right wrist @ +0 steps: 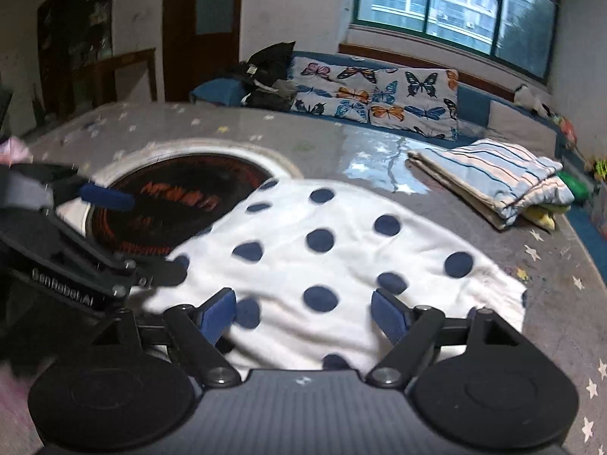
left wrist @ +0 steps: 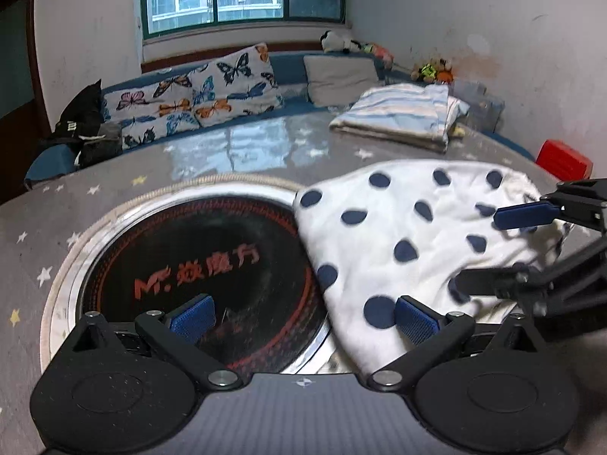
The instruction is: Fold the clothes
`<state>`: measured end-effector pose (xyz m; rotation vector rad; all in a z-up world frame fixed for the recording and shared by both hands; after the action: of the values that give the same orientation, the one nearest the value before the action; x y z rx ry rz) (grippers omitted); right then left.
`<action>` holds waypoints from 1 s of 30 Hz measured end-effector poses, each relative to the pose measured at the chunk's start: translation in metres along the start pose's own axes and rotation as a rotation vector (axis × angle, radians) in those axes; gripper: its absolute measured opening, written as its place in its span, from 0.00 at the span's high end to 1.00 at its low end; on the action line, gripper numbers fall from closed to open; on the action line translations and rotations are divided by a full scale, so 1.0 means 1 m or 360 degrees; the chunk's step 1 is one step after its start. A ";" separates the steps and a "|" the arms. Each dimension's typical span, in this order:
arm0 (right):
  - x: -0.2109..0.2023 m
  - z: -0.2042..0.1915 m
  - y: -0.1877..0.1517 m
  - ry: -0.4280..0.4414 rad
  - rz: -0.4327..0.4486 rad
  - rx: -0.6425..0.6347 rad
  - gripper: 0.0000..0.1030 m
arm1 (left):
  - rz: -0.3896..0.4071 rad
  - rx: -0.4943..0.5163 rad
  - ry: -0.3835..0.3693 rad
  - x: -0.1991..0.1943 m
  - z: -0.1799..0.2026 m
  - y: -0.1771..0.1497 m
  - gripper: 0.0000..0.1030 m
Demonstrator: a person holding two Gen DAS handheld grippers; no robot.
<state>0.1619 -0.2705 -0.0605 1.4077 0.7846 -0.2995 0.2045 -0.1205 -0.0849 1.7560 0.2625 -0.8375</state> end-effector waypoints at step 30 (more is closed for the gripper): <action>-0.024 -0.035 -0.047 0.0300 -0.0138 -0.0110 0.02 | -0.0021 -0.0070 0.0058 -0.001 -0.018 -0.002 0.00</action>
<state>0.1046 -0.2517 -0.0792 1.3521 1.0031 -0.2062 0.2104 -0.1030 -0.0836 1.7316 0.3150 -0.8041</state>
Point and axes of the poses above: each gripper's, at about its wrist camera, not at the fingertips, and x roughly the way its jaws point, z to its right, y to its top, the point moved 8 cm from there along x, roughly the way its jaws point, and after that the axes turned 9 degrees about x, right-handed, at the moved point
